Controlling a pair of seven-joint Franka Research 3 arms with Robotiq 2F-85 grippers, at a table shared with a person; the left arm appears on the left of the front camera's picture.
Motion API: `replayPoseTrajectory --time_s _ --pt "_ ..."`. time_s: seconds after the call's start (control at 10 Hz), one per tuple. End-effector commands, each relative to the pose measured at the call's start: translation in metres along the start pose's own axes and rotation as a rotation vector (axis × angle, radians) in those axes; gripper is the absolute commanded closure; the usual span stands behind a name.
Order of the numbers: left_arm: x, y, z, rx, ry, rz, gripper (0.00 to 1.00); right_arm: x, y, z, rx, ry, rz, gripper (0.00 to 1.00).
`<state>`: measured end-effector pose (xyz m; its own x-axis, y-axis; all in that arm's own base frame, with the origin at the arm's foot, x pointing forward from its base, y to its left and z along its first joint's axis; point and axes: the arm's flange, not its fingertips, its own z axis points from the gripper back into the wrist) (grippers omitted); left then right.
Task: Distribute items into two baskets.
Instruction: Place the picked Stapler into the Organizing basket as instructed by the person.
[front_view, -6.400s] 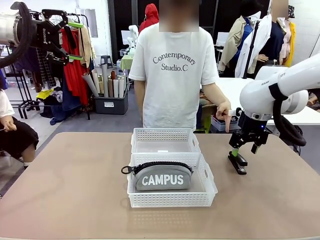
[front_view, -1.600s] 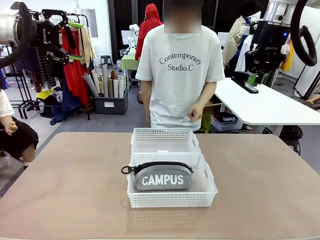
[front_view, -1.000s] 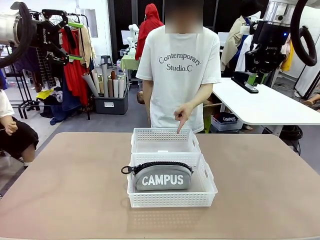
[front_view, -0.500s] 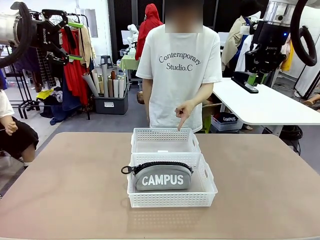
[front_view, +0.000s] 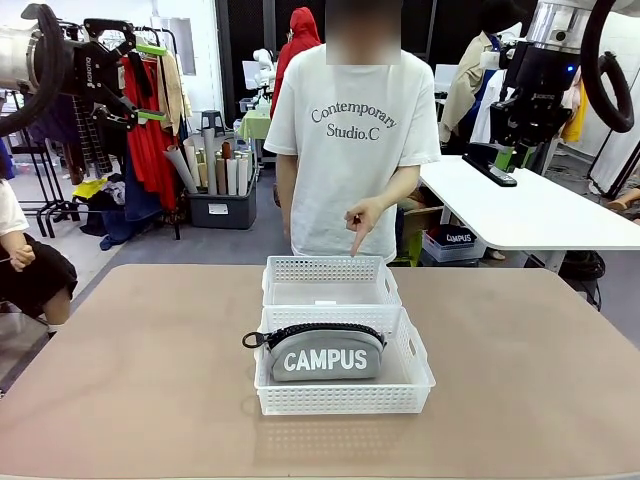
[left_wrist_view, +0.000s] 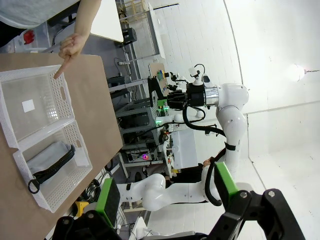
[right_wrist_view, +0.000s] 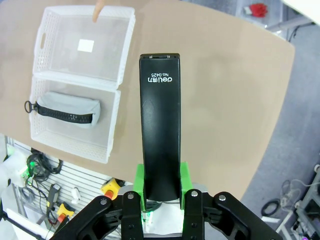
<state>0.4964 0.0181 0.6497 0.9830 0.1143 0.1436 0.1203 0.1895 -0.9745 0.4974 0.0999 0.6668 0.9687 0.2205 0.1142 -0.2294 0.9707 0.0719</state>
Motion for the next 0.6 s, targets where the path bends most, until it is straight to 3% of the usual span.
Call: replayPoseTrajectory --time_s 0.0,0.1,0.5 --pt "-0.002 -0.001 0.000 0.001 -0.001 0.000 0.00 -0.003 0.001 0.001 0.000 -0.008 0.000 1.00" --pt "-0.002 -0.001 0.000 0.001 -0.001 0.000 0.00 0.000 0.000 0.000 0.000 0.000 0.000 1.00" --pt "-0.002 -0.001 0.000 0.001 -0.001 0.000 0.00 0.056 0.078 -0.028 -0.019 0.115 0.501 1.00"
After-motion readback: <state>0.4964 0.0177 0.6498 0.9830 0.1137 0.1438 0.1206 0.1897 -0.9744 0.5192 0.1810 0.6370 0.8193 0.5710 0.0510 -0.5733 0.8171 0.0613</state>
